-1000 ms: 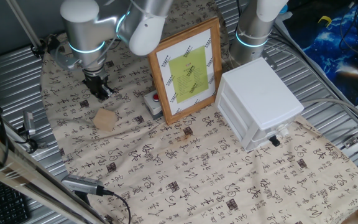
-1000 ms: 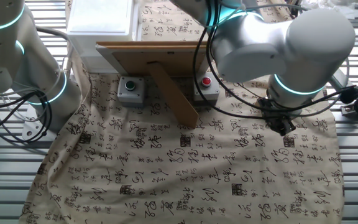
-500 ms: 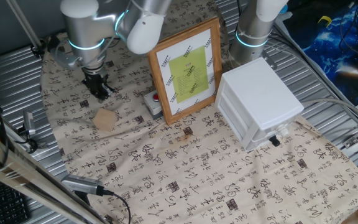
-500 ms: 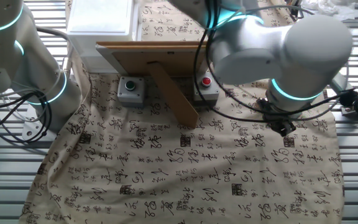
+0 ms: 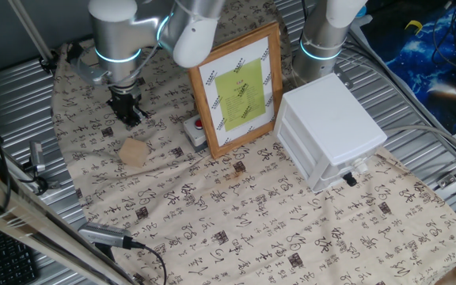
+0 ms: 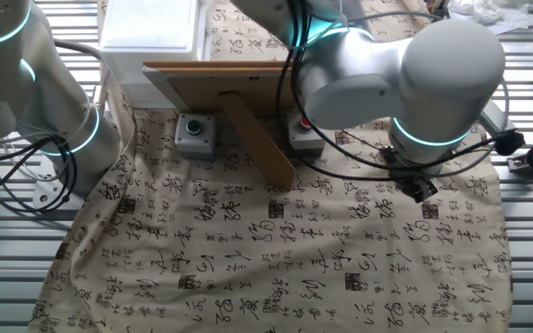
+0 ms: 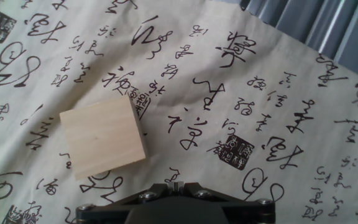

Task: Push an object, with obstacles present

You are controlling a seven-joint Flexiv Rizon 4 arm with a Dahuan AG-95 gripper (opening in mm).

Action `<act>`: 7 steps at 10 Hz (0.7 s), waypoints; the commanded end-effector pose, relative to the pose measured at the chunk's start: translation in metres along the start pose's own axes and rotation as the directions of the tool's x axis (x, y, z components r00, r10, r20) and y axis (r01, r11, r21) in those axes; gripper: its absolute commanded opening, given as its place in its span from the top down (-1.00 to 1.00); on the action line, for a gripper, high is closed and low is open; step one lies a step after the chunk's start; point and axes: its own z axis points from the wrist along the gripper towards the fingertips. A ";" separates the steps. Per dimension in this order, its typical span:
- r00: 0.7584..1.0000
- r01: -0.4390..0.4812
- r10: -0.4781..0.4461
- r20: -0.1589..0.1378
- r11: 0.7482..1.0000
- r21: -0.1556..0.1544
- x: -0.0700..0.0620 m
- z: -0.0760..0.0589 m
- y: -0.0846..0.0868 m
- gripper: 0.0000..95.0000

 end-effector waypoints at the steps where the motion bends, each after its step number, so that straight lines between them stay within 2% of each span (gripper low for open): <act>1: 1.000 0.010 -0.010 0.000 1.000 0.003 -0.001 0.000 -0.001 1.00; 3: 1.000 0.020 -0.020 -0.004 1.000 0.003 -0.017 0.001 -0.008 1.00; 6: 0.999 0.034 -0.034 -0.008 0.999 -0.002 -0.052 0.001 -0.017 1.00; 7: 0.999 0.047 -0.047 -0.007 0.999 -0.007 -0.054 0.002 -0.016 1.00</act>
